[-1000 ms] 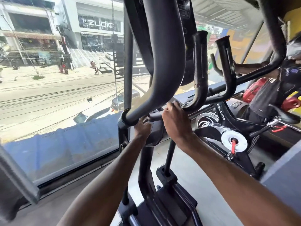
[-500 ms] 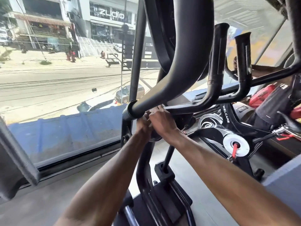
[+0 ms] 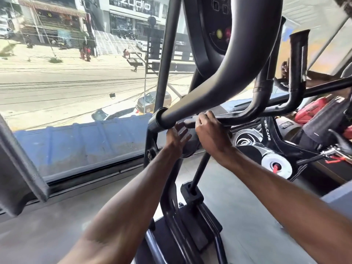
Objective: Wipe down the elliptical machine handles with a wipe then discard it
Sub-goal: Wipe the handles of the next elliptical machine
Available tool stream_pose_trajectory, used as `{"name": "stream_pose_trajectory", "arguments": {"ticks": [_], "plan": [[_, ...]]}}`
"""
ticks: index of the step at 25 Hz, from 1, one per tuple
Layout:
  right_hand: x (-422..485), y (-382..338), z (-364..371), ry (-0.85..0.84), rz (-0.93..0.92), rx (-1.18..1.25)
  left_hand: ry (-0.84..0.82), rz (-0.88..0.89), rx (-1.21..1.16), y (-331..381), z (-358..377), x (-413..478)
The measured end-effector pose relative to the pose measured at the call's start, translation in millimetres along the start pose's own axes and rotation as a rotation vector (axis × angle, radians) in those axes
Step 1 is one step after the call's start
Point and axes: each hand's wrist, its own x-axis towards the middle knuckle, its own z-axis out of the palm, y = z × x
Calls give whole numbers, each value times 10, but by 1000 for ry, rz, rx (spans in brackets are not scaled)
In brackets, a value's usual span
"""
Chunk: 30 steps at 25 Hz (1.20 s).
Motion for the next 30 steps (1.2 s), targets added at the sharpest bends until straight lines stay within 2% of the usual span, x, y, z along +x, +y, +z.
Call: {"name": "stream_pose_trajectory", "arguments": {"ticks": [6,11,20,26,30], "plan": [[176,-275,275,-123,-175,70,6,-26,-27,-22,-42,59],[-89,3,108,36,-187,-12,56,-29,52,60,84,0],[-731,708,-488,217,105,48,135,13,85,80,374,-261],[-520,604,-757,96,211,35,144,20,117,156,391,-430],[-165,475,-706,-56,250,174,136,14,204,167,301,-425]]}}
